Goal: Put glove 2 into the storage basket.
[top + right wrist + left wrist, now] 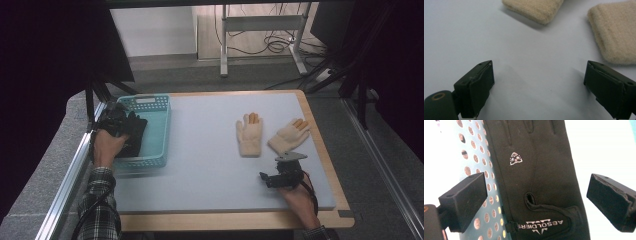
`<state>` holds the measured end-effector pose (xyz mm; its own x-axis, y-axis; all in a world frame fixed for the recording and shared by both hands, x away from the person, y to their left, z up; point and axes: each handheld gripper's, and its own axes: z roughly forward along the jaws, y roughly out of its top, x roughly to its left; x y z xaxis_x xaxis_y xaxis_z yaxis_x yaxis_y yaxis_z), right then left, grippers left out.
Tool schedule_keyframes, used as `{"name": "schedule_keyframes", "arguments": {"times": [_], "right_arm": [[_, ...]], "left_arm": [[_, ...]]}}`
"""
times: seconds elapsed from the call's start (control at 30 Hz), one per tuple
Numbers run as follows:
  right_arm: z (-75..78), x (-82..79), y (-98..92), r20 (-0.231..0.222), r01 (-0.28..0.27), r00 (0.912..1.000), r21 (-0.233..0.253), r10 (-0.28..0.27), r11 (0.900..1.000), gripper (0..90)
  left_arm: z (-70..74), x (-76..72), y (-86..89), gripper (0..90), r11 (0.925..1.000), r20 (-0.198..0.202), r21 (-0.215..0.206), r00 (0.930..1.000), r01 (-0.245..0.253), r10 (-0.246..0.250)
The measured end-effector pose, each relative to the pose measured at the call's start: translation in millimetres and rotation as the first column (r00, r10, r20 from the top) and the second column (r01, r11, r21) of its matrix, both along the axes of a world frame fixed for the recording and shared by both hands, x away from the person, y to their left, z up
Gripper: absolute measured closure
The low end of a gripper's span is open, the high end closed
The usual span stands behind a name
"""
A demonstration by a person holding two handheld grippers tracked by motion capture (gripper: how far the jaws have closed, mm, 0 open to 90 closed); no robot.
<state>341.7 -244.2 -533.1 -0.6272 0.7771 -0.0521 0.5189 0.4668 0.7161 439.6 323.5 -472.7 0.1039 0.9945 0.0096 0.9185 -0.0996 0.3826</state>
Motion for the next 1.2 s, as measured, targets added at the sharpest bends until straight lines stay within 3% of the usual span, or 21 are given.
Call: {"name": "schedule_keyframes", "arguments": {"times": [0.1,0.23,0.33,0.47,0.63,0.8,1.0,1.07,1.2], "right_arm": [[0.0,0.0,0.0,0.000,0.000,1.0000,0.000,0.000,1.000,8.9],[0.0,0.0,0.0,0.000,0.000,1.0000,-0.001,0.000,1.000,8.9],[0.0,0.0,0.0,0.000,0.000,1.0000,-0.001,0.000,1.000,8.9],[0.0,0.0,0.0,0.000,0.000,1.0000,-0.001,0.000,1.000,8.9],[0.0,0.0,0.0,0.000,-0.001,1.0000,-0.001,0.001,1.000,8.9],[0.0,0.0,-0.1,0.000,-0.002,1.0000,-0.001,0.002,1.000,9.0],[0.0,0.0,0.0,0.000,-0.001,1.0000,-0.001,0.001,1.000,8.9],[0.0,0.0,-0.1,0.000,0.000,1.0000,-0.002,0.000,1.000,8.9],[0.0,0.0,0.1,0.000,0.001,1.0000,0.001,-0.001,1.000,8.9]], "left_arm": [[6.2,-4.7,0.0,2.9,0.9997,0.045,-0.025,0.9990,0.008,-0.007],[14.1,-13.1,-1.5,2.8,0.9921,0.109,-0.115,0.9934,0.050,-0.037],[18.3,-21.2,-6.4,2.8,0.9792,0.171,-0.185,0.9839,0.084,-0.052],[22.4,-31.4,-18.0,2.7,0.9693,0.228,-0.197,0.9685,0.146,-0.100],[27.3,-44.2,-39.4,2.7,0.9534,0.307,-0.194,0.9374,0.231,-0.164],[30.8,-55.0,-61.0,2.2,0.9368,0.359,-0.177,0.9058,0.302,-0.224],[29.7,-70.5,-88.5,1.9,0.9099,0.403,-0.166,0.8683,0.380,-0.289],[28.7,-75.2,-96.1,1.9,0.9024,0.413,-0.167,0.8594,0.397,-0.301],[26.9,-87.6,-113.8,1.8,0.8812,0.434,-0.158,0.8332,0.445,-0.343]]}}
